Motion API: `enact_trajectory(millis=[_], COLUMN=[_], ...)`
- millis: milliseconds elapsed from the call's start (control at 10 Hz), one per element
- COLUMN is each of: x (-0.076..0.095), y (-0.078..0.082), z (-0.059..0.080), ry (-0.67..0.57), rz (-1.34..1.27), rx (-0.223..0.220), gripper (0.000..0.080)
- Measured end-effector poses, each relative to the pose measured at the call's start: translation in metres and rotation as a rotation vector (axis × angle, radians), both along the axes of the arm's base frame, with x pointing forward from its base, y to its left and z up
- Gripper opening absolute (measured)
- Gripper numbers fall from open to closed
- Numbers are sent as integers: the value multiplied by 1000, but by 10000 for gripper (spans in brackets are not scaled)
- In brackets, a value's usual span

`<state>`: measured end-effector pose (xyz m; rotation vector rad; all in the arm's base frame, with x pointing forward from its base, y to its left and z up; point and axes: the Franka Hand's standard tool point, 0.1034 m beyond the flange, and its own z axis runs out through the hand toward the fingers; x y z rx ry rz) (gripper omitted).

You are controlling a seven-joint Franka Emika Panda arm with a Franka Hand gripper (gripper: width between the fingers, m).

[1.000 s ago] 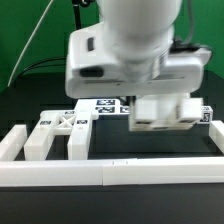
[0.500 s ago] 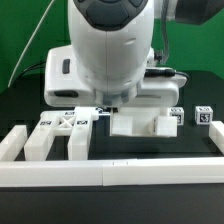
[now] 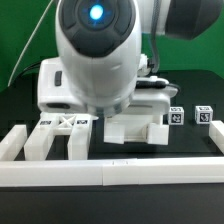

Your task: Assemble chair

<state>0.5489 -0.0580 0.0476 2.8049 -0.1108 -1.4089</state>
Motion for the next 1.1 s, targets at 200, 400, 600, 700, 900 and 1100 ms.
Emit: enact_trajectory(millis=[200,400,600,700,900,1100], x=[-3,-3,-2,-2,-2,-2], y=[-1,-1,-2,-2,-3,-3], z=[-5,-6,-7,-8,-8,-8], ry=[15,17,9,8,7,7], rz=[-5,-5,-4,-4,-4,-4], rx=[-5,-3,-4,-4,-4,-4], gripper=[33,33,115,115,434,592])
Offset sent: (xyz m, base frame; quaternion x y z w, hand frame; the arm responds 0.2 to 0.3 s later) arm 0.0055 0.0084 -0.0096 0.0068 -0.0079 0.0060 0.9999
